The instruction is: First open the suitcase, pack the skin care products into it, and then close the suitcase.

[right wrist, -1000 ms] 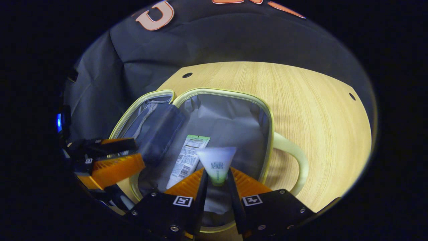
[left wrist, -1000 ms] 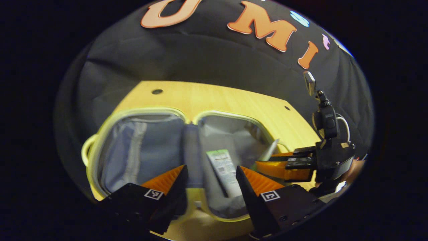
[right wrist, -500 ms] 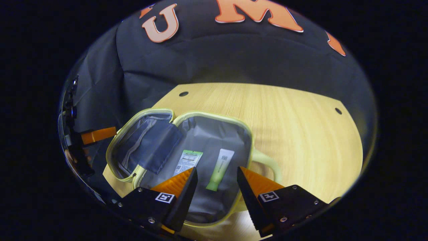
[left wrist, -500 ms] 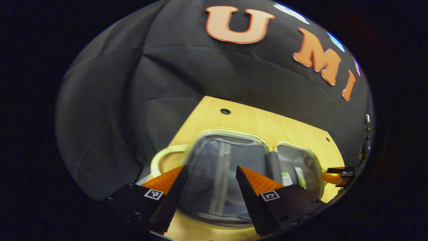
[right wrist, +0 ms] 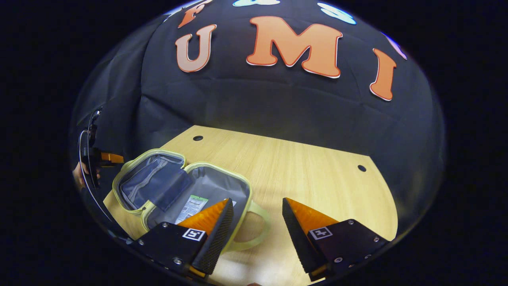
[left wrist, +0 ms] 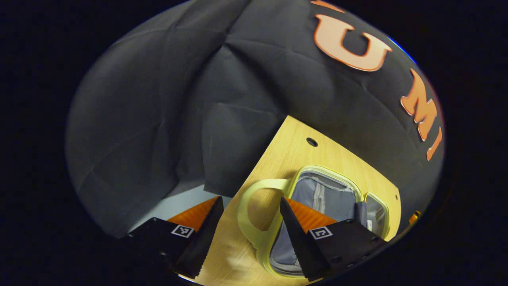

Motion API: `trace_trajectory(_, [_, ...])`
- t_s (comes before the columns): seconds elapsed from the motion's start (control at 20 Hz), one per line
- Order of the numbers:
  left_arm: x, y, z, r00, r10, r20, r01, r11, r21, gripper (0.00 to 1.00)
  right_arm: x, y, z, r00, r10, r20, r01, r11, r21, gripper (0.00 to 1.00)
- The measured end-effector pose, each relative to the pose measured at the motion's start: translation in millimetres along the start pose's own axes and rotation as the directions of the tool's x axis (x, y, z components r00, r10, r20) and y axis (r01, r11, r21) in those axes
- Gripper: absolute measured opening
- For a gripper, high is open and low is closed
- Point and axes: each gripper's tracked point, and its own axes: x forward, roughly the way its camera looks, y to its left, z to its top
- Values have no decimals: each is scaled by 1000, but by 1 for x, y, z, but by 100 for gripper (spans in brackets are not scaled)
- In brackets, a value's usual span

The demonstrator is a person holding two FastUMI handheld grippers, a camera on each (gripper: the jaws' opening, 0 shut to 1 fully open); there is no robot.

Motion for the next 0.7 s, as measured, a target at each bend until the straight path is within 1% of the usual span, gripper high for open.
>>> trace_trajectory(0.05, [9, 6, -6, 1000, -3, -28, 3, 1000, -28, 89, -4, -8, 6, 1000, -15, 14, 15, 1000, 1, 82])
trace_trajectory(0.15, [25, 15, -20, 995, -1, -97, -5, 998, -63, 89, -14, -23, 18, 998, -40, 40, 39, 999, 12, 83])
trace_trajectory(0.2, [32, 19, -20, 995, 4, -101, -12, 997, -81, 95, -18, -31, 21, 997, -55, 54, 54, 998, 13, 83])
trace_trajectory(0.25, [38, 14, -23, 993, -24, -119, 13, 996, -93, 95, -22, -40, 23, 996, -68, 62, 67, 998, 13, 83])
trace_trajectory(0.3, [49, 13, -25, 991, -30, -130, 17, 995, -96, 75, -27, -50, 24, 994, -84, 66, 83, 996, 13, 83])
trace_trajectory(0.35, [50, 11, -31, 986, -41, -160, 28, 996, -82, 55, -31, -58, 24, 993, -97, 69, 96, 995, 14, 83])
trace_trajectory(0.4, [52, 13, -37, 981, -29, -191, 18, 998, -61, 35, -33, -66, 22, 991, -110, 71, 110, 994, 14, 83])
trace_trajectory(0.5, [45, 4, -20, 987, -42, -155, 41, 999, -13, 17, -38, -78, 20, 989, -129, 73, 128, 992, 19, 83])
trace_trajectory(0.55, [38, -1, -13, 991, -44, -128, 46, 999, 13, 13, -41, -84, 19, 988, -135, 77, 134, 991, 23, 83])
trace_trajectory(0.6, [27, -7, -4, 993, -45, -109, 52, 997, 60, 8, -43, -87, 19, 988, -134, 83, 132, 991, 24, 83])
trace_trajectory(0.7, [9, -21, 17, 998, -33, -51, 41, 988, 152, 8, -46, -93, 18, 987, -135, 87, 135, 991, 0, 83])
